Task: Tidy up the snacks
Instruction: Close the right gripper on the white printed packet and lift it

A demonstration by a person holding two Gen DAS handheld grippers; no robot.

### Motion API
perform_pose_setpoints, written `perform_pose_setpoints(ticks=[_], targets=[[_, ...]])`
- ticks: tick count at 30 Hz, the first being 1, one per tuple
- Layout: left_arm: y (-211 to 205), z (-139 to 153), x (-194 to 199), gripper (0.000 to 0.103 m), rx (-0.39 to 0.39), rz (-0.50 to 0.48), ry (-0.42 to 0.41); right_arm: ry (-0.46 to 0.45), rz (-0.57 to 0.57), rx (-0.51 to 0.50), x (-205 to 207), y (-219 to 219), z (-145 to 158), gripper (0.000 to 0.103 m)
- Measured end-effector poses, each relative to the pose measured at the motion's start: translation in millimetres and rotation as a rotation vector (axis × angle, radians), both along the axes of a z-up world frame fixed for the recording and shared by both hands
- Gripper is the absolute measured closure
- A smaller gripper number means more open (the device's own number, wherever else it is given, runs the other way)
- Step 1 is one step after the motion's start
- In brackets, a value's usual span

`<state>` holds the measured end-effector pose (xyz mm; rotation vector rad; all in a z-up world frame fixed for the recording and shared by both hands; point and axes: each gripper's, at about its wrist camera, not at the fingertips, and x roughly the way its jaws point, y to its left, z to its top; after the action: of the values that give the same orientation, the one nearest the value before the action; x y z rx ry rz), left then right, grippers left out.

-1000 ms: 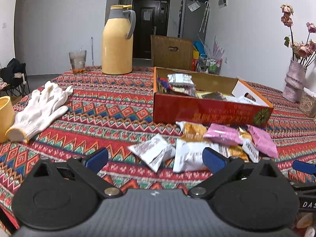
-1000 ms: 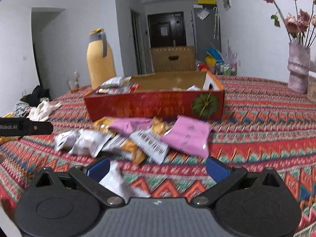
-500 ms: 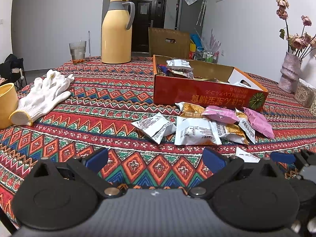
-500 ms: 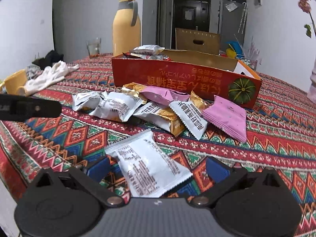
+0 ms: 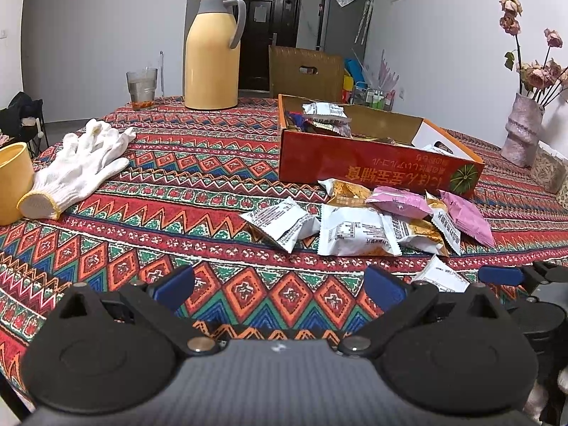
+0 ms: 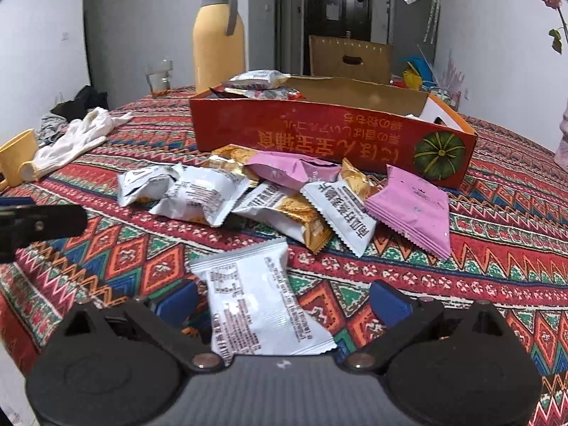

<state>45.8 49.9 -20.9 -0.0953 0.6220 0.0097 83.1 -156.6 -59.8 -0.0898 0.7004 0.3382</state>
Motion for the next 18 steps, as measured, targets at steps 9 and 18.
perform_pose_setpoints(ticks=[9, 18], targets=[[2, -3, 4, 0.0, -0.002, 0.004, 0.01, -0.09, 0.047, 0.049, -24, -4, 10, 0.064], [-5, -2, 16, 0.0, 0.002, -0.012, 0.018, -0.201, -0.106, 0.098, -18, -45, 34, 0.064]])
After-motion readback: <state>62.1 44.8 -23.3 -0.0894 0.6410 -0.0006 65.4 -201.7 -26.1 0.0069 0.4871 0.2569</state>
